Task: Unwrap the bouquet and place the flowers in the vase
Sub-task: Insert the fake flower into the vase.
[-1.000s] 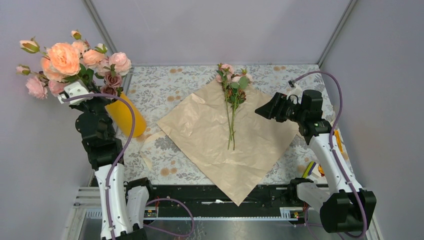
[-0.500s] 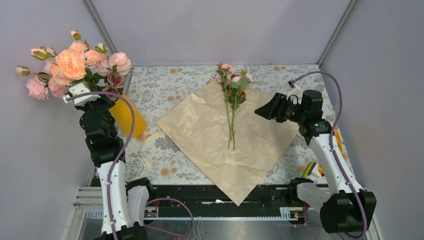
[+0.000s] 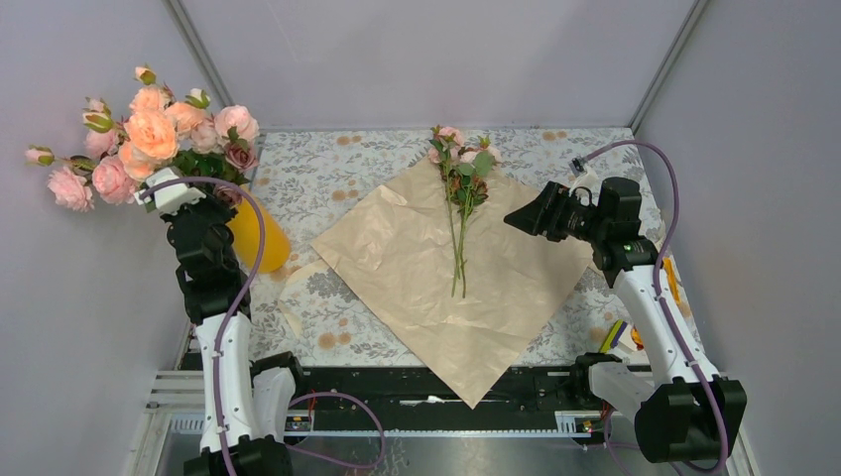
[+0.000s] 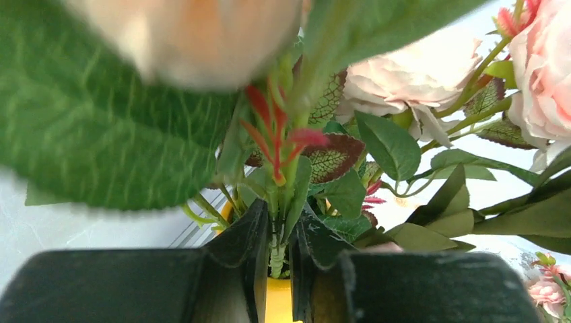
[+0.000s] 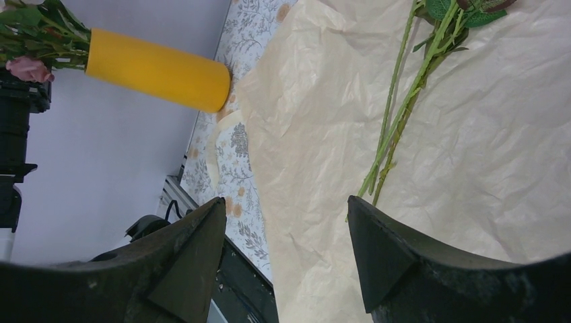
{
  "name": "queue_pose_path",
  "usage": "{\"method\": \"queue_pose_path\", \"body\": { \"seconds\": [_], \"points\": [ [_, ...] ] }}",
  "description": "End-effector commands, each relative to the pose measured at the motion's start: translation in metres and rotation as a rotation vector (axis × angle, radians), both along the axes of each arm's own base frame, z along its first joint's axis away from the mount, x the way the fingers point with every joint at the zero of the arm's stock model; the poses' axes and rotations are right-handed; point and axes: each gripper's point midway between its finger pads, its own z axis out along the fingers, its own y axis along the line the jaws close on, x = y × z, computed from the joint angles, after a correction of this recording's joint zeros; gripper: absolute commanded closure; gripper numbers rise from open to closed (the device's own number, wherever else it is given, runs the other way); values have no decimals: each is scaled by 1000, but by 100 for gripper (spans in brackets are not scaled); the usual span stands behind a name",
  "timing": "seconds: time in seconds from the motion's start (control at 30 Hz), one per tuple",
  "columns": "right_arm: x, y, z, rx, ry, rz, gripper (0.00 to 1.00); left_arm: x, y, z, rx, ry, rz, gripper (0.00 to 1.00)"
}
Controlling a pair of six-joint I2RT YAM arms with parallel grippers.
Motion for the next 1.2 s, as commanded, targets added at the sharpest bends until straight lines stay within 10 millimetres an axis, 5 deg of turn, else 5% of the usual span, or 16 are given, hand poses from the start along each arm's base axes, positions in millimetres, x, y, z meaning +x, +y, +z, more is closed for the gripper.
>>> {"method": "queue_pose_path", "body": {
  "seconds": [0.0,0.53,0.77,0.93,1.17],
  "points": [
    [0,3,13,29,-40,26,28,-5,-1,5,-9,-13,1,83],
    [-3,5,10,39,-21,40,28,-13,-4,51,68,-85,-3,60],
    [-4,6,7,41,-13,43,29,-6,-4,43,61,-75,-17,81],
    [-5,6,5,44,-6,43,29,-6,5,18,-5,-33,37,96],
    [-6,7,5,46,-4,49,29,0,0,-4,-59,5,3,100]
  ]
}}
